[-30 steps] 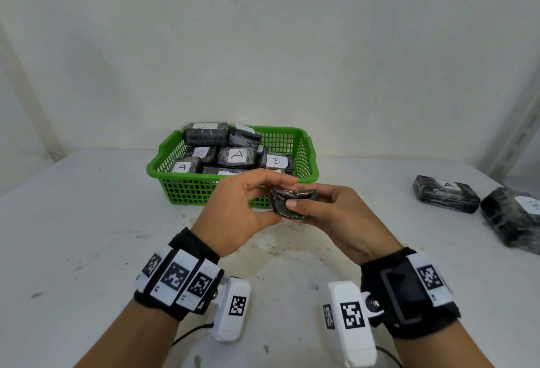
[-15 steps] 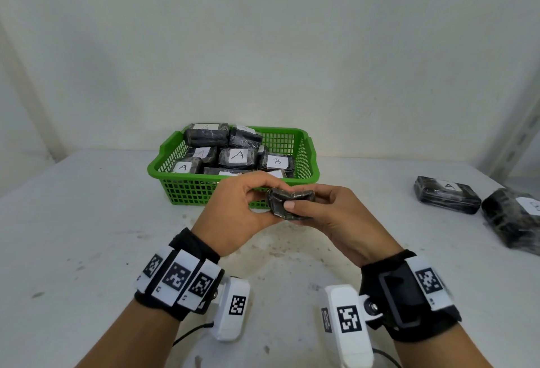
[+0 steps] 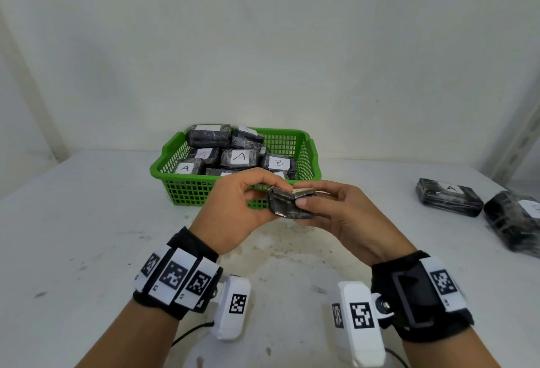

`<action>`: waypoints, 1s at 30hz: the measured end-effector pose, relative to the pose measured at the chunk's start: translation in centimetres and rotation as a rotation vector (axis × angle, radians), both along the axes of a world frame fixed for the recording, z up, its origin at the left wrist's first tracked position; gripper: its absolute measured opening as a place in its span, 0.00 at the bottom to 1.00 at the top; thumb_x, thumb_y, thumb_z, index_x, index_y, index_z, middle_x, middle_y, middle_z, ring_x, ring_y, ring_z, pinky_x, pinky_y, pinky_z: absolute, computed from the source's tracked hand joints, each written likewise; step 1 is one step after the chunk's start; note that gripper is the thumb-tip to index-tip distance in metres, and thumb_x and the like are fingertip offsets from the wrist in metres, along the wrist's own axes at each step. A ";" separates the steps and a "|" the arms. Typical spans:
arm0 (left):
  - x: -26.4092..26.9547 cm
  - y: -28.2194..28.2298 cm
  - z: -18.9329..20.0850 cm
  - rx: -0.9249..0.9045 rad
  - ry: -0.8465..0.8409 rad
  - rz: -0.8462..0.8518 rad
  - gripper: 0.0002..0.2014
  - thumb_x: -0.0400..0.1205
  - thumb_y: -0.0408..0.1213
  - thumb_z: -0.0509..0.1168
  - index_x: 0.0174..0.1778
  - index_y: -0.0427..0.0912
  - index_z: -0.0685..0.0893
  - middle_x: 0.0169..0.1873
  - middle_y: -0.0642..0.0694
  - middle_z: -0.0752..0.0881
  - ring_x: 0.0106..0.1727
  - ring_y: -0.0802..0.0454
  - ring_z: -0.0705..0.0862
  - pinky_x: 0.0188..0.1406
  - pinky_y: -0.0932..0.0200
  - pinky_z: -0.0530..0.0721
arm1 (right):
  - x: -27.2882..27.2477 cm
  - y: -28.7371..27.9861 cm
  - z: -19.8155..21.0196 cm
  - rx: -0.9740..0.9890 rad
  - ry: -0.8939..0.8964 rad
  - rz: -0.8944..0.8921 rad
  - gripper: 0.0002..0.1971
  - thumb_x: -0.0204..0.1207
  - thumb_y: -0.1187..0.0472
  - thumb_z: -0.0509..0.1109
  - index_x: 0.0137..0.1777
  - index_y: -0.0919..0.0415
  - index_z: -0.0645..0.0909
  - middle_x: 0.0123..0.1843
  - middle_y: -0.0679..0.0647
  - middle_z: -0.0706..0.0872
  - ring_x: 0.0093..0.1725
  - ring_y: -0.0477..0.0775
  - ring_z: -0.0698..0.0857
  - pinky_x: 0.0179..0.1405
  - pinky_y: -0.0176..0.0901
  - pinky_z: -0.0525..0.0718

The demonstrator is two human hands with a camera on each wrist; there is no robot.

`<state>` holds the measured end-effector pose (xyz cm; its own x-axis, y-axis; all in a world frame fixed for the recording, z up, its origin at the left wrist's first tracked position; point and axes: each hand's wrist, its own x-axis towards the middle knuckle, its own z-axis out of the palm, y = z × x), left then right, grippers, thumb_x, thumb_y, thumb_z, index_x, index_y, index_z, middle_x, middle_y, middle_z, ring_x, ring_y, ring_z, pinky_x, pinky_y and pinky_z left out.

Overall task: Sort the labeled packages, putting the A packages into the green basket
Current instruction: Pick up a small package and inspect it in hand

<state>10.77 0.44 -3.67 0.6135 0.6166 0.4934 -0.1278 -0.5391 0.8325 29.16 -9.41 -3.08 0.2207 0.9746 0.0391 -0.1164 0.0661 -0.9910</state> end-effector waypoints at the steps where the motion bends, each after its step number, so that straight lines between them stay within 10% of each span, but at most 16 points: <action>1: 0.0 0.0 0.0 -0.005 -0.003 -0.008 0.18 0.69 0.20 0.79 0.52 0.41 0.90 0.52 0.47 0.91 0.54 0.49 0.91 0.58 0.48 0.89 | 0.0 -0.1 0.2 -0.020 0.015 0.046 0.22 0.70 0.62 0.81 0.64 0.69 0.88 0.59 0.68 0.94 0.58 0.67 0.93 0.57 0.50 0.94; 5: 0.0 -0.1 0.1 0.020 -0.004 -0.046 0.17 0.70 0.21 0.78 0.52 0.39 0.90 0.53 0.46 0.91 0.58 0.46 0.90 0.62 0.46 0.87 | 0.1 -0.5 0.7 -0.101 0.074 0.143 0.25 0.74 0.49 0.74 0.63 0.67 0.89 0.55 0.68 0.94 0.48 0.64 0.93 0.48 0.46 0.95; 17: 0.2 0.0 0.4 -0.100 0.029 0.021 0.19 0.82 0.19 0.64 0.66 0.41 0.85 0.59 0.49 0.90 0.60 0.52 0.90 0.59 0.48 0.89 | -0.2 0.4 -0.1 0.035 0.113 -0.148 0.07 0.74 0.75 0.77 0.49 0.65 0.86 0.52 0.70 0.94 0.45 0.62 0.93 0.50 0.53 0.92; 30: 0.2 -0.6 0.5 -0.138 0.032 -0.023 0.21 0.74 0.34 0.77 0.64 0.41 0.88 0.57 0.47 0.92 0.61 0.50 0.90 0.63 0.45 0.87 | 0.3 0.0 0.0 -0.002 -0.115 -0.007 0.20 0.76 0.70 0.80 0.67 0.60 0.85 0.56 0.67 0.94 0.49 0.61 0.92 0.50 0.57 0.91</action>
